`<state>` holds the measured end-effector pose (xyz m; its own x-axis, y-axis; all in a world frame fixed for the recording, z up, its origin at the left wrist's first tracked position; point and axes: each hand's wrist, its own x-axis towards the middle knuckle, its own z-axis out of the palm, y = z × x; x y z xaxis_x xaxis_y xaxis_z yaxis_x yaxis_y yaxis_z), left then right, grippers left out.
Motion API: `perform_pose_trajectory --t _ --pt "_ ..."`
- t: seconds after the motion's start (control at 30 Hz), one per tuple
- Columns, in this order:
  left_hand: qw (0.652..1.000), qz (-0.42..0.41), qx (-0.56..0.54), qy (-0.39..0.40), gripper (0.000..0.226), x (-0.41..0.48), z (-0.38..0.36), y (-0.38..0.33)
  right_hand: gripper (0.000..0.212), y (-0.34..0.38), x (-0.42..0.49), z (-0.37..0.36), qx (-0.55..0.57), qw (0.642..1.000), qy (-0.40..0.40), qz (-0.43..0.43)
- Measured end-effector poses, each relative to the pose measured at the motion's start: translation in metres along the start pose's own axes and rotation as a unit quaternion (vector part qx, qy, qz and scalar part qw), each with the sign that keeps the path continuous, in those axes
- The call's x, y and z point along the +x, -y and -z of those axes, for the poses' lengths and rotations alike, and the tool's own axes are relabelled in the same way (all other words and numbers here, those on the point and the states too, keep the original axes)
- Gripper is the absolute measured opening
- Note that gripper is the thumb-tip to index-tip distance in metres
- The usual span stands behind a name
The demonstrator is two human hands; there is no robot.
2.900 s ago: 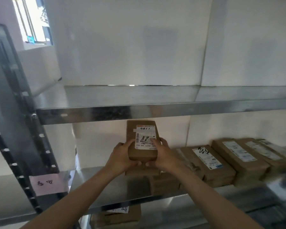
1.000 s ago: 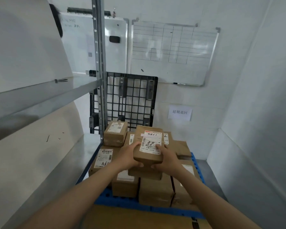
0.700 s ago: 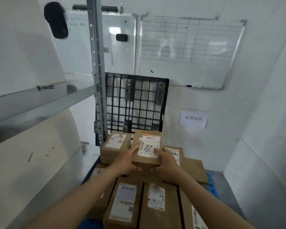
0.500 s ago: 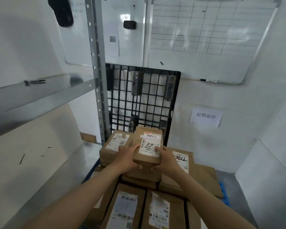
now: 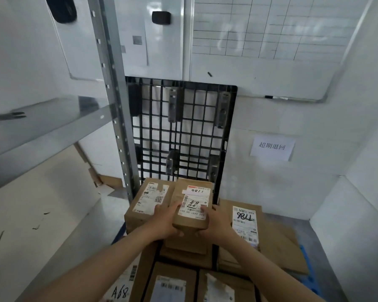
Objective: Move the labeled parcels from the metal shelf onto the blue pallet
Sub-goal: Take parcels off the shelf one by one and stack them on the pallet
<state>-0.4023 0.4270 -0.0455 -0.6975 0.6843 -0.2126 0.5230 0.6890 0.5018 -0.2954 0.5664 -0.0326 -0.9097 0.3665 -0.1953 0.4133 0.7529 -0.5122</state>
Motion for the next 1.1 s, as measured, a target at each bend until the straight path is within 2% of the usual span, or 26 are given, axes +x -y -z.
perform_pose_trajectory --t 0.17,0.33,0.5,0.67,0.83,0.97,1.1 --pt "1.0 -0.015 0.011 0.011 0.092 -0.001 0.003 0.007 0.083 0.006 -0.004 -0.003 -0.001 1.0 0.013 -0.001" --pt "0.999 -0.013 0.026 0.017 0.092 -0.005 0.007 0.005 0.088 0.009 -0.007 0.005 -0.055 0.998 0.034 0.003" --pt "0.998 -0.014 0.034 -0.042 0.075 -0.022 0.009 -0.001 0.072 0.013 -0.02 0.015 -0.133 0.988 -0.009 0.078" --pt "0.993 0.036 0.034 -0.103 0.058 -0.049 0.008 0.001 0.059 0.028 -0.035 0.015 -0.135 0.977 -0.026 0.162" --pt "0.984 0.084 0.009 -0.153 0.05 -0.089 0.019 0.019 0.051 0.059 -0.043 0.003 -0.12 0.961 0.002 0.249" --pt "0.967 0.18 0.022 -0.177 0.053 -0.138 0.025 0.048 0.04 0.095 -0.042 -0.022 -0.13 0.936 0.018 0.326" --pt "0.948 0.245 0.007 -0.202 0.054 -0.2 0.029 0.08 0.05 0.146 -0.06 -0.058 -0.104 0.921 0.061 0.369"
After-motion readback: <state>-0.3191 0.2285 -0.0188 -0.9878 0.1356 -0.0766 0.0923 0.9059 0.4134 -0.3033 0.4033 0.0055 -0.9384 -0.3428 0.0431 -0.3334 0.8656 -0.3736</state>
